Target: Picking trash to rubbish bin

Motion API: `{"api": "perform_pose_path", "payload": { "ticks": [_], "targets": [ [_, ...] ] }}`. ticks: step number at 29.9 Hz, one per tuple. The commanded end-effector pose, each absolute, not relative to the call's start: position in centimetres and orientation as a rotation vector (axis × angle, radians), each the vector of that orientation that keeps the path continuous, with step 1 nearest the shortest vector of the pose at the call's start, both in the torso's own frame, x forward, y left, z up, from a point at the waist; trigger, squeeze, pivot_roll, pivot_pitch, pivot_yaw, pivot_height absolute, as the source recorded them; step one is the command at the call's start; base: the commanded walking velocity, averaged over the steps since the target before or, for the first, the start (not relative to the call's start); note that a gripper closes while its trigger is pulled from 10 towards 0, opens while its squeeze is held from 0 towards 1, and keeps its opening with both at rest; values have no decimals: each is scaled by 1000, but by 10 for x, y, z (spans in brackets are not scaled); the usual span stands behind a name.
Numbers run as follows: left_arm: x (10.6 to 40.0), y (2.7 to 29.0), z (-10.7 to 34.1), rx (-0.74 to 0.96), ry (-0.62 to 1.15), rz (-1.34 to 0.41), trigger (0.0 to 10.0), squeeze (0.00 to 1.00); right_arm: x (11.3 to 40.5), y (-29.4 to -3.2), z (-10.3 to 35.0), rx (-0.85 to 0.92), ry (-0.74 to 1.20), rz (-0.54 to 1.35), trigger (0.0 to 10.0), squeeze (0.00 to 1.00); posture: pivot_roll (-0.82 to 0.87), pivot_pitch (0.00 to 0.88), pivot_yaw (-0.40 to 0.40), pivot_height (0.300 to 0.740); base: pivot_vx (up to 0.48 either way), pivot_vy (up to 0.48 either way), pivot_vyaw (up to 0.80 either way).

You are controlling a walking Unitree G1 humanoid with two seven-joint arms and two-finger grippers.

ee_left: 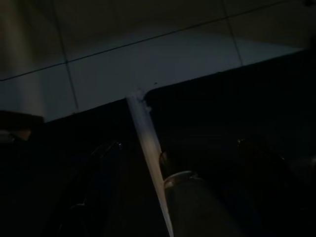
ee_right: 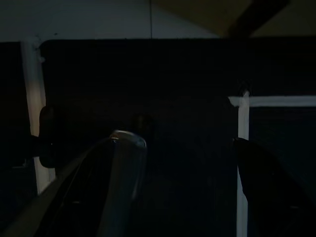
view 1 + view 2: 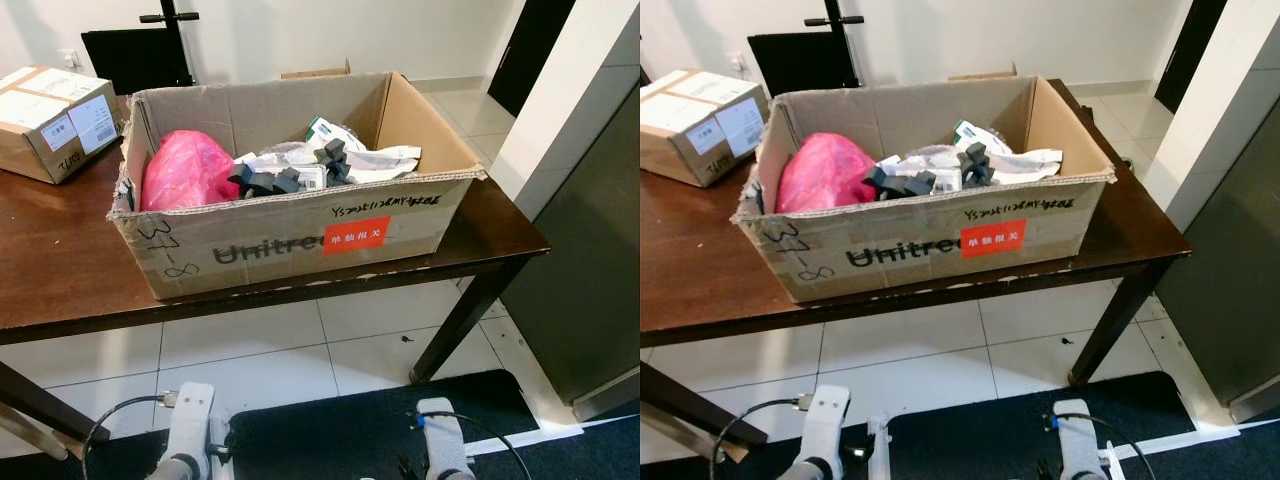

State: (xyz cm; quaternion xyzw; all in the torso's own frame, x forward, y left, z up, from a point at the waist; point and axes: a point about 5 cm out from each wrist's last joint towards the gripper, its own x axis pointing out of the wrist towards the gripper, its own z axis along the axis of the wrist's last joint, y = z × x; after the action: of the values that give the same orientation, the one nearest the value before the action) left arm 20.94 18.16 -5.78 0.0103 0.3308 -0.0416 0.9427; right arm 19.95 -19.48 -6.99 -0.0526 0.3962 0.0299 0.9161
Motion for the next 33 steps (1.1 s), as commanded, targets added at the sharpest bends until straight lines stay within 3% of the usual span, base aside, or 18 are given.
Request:
{"api": "perform_pose_path", "payload": {
  "ticks": [1,15,33],
  "targets": [
    [200,182,-64,18,711,-79,10000,0,188,-193,-77,-111,854,75,10000,0,-51,169,31,740,0,0,0],
    [193,175,-71,-3,747,-103,10000,0,187,-191,-78,-109,859,78,10000,0,-58,185,20,740,0,0,0],
    [196,175,-70,2,763,-117,10000,0,180,-193,-81,-104,888,65,10000,0,-38,134,25,740,0,0,0]
  ]
}}
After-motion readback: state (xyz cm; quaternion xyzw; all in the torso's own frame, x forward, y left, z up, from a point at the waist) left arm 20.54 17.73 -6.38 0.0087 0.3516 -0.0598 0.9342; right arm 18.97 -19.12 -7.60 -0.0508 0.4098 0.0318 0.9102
